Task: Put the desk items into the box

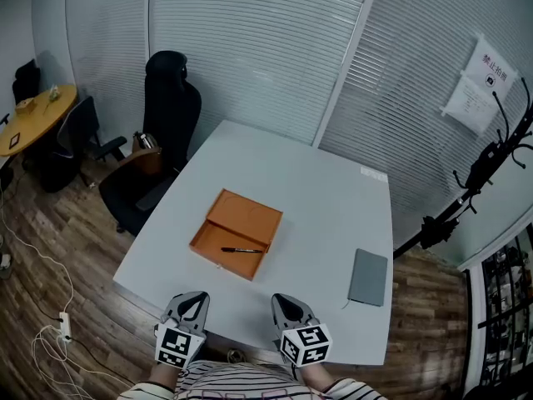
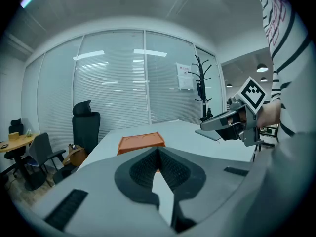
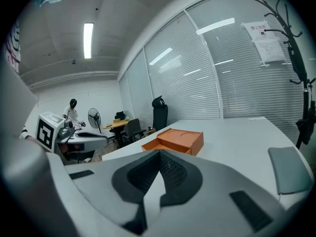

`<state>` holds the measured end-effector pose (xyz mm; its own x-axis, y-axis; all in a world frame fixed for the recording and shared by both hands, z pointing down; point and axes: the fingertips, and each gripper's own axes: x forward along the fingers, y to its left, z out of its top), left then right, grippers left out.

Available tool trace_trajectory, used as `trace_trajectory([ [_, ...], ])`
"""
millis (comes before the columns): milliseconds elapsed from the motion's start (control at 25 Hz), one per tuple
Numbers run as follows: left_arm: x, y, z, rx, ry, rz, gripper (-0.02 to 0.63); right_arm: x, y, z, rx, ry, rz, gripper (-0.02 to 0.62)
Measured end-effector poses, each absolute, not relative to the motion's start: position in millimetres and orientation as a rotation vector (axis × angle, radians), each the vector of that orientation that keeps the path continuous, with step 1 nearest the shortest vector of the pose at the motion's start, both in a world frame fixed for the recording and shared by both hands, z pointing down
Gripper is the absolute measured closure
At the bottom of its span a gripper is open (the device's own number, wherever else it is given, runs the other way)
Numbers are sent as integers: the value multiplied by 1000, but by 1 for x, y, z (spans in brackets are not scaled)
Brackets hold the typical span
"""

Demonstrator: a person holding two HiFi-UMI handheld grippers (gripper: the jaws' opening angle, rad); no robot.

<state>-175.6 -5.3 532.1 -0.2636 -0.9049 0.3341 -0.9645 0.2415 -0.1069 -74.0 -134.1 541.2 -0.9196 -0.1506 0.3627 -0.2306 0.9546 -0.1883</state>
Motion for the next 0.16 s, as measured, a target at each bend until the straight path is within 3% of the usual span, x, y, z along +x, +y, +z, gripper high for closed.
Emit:
trace_trajectory([
  [160,-178,-7,529,1770,-2306,435,584,-79,-135,539,266,-2761,327,571],
])
